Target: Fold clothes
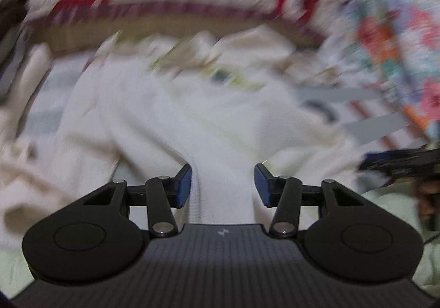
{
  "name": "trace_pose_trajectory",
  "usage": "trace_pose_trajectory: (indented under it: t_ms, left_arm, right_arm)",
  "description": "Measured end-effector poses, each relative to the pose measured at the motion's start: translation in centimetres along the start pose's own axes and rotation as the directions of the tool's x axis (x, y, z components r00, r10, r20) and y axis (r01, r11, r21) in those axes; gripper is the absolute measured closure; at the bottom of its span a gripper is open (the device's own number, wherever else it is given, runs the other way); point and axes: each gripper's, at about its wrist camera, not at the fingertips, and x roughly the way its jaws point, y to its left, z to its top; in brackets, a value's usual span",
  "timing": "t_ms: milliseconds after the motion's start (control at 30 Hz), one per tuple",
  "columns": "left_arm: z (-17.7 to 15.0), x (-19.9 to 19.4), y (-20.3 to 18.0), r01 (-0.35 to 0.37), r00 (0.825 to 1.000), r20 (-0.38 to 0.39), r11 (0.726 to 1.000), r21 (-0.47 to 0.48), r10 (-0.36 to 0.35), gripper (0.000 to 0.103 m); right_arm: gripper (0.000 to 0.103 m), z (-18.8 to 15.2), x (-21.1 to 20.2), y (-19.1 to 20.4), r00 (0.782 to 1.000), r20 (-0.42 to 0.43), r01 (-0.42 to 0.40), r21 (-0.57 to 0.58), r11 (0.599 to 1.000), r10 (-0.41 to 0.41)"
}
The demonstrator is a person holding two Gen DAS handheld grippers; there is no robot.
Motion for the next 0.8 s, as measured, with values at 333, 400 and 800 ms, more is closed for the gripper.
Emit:
trace_pose_trajectory:
  t_ms: [333,400,800]
  left_arm:
    - [0.9,2.8,-8.7,0.219,0.974,-0.112,0.945,0.243,-0.197,0.044]
    - [0.1,3.7,-11.2,0.209,0.977,-0.115,0.920,0.331,-0.181,0.044]
    - [2.3,5.3,-8.5,0.104,0.994,-0.014,0.964,0.245,-0.104,0.098]
  right_arm:
    - [0.097,2.6,-4.9,3.2,0.944,0.148,-0.322,0.217,0.921,0.295]
    - [0.097,3.2,-5.7,4.4,0.926,0.174,-0.368,0.221,0.903,0.335]
    - [0.097,6.3,-5.1,8.8,0.915,0.104,-0.391,-0.012,0.920,0.390]
